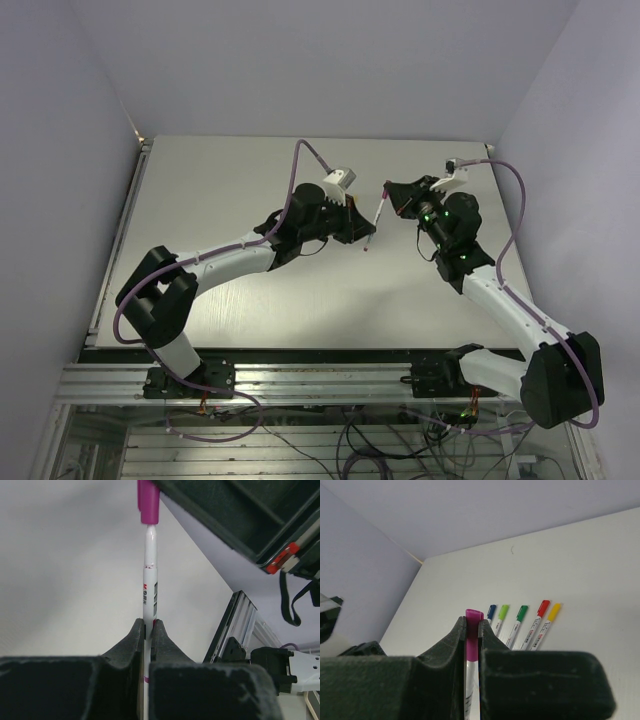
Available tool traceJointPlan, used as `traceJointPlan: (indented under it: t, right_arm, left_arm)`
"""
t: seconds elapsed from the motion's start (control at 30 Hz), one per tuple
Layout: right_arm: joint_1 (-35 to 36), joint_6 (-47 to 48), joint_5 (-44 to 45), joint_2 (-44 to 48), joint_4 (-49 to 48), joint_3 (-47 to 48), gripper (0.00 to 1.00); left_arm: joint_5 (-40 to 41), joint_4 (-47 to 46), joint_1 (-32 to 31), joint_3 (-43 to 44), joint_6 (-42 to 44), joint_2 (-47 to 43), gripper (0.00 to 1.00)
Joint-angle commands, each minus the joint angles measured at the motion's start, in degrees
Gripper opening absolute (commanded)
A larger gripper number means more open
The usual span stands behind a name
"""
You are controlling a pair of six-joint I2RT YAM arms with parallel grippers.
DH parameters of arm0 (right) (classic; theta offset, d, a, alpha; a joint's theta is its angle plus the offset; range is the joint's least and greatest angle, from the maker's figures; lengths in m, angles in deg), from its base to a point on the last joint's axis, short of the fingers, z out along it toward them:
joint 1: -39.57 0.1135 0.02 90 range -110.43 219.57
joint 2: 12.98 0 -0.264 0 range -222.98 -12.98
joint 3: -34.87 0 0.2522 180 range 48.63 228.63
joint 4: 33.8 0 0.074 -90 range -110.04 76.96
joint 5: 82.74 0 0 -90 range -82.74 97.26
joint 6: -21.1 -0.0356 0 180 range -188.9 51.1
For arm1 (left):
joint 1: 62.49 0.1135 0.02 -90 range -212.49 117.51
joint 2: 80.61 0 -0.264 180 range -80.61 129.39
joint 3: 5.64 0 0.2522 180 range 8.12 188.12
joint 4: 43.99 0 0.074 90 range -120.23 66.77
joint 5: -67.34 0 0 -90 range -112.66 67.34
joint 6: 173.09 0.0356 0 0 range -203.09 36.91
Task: Insert the pens into the pen caps
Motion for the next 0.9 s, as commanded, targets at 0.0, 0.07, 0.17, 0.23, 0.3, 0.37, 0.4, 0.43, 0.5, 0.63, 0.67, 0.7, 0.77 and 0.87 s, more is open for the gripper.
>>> traceJointPlan:
  t: [0.0, 0.07, 0.17, 0.23, 0.3, 0.37, 0.4, 0.43, 0.5, 0.63, 0.67, 0.7, 0.77, 0.87]
  right_arm:
    - [0.35, 1.07, -0.51, -1.02, -0.8, 0.39, 0.0]
    - [0.31, 1.01, -0.19, -1.38, -1.05, 0.8, 0.0]
    - [0.4, 0.67, 0.08, -1.8, -2.03, 1.33, 0.0]
    - [0.34, 0.49, 0.02, -2.09, -2.36, 1.72, 0.0]
    - [0.35, 0.18, -0.45, -2.28, -2.35, 2.09, 0.0]
    - [0.36, -0.22, -1.23, -2.32, -2.18, 2.18, 0.0]
    - [0.42, -0.5, -1.52, -2.31, -2.03, 2.12, 0.0]
    - [0.36, -0.84, -1.86, -2.28, -1.84, 2.02, 0.0]
    - [0.31, -1.62, -2.78, -2.37, -1.3, 1.87, 0.0]
    - [0.36, -2.73, -5.58, -2.28, -0.2, 1.35, 0.0]
    - [0.36, -2.82, -6.17, -2.25, 0.3, 1.25, 0.0]
    - [0.37, -2.73, -6.71, -2.24, 0.86, 1.23, 0.0]
    - [0.35, -2.27, -7.49, -2.41, 2.48, 1.3, 0.0]
    - [0.46, -0.38, -8.08, -2.56, 5.82, 1.81, 0.0]
  left_arm:
    - [1.08, -5.45, 0.34, 1.33, 0.0, -0.78, 0.07]
    - [0.87, -5.52, 0.35, 1.35, -0.12, -0.53, 0.07]
    - [0.66, -5.89, 0.34, 1.33, -0.38, -0.1, 0.07]
    - [0.86, -6.07, 0.34, 1.27, -0.64, 0.01, 0.07]
    - [1.32, -6.54, 0.34, 1.01, -0.9, 0.07, 0.07]
    - [1.78, -7.43, 0.34, 0.69, -1.03, 0.08, 0.07]
    - [2.41, -8.08, 0.34, 0.45, -1.22, 0.07, 0.07]
    - [2.87, -8.86, 0.34, 0.11, -1.49, 0.03, 0.07]
    - [3.93, -10.38, 0.34, -0.28, -1.89, 0.17, 0.07]
    - [5.94, -13.39, 0.34, -0.29, -2.49, 0.96, 0.07]
    - [6.26, -13.46, 0.34, 0.13, -2.29, 1.16, 0.07]
    - [6.46, -13.36, 0.38, 0.78, -2.04, 1.66, 0.07]
    - [6.74, -13.12, 0.47, 1.95, -1.56, 2.44, 0.07]
    - [6.97, -13.31, 0.87, 3.45, -1.15, 3.23, 0.07]
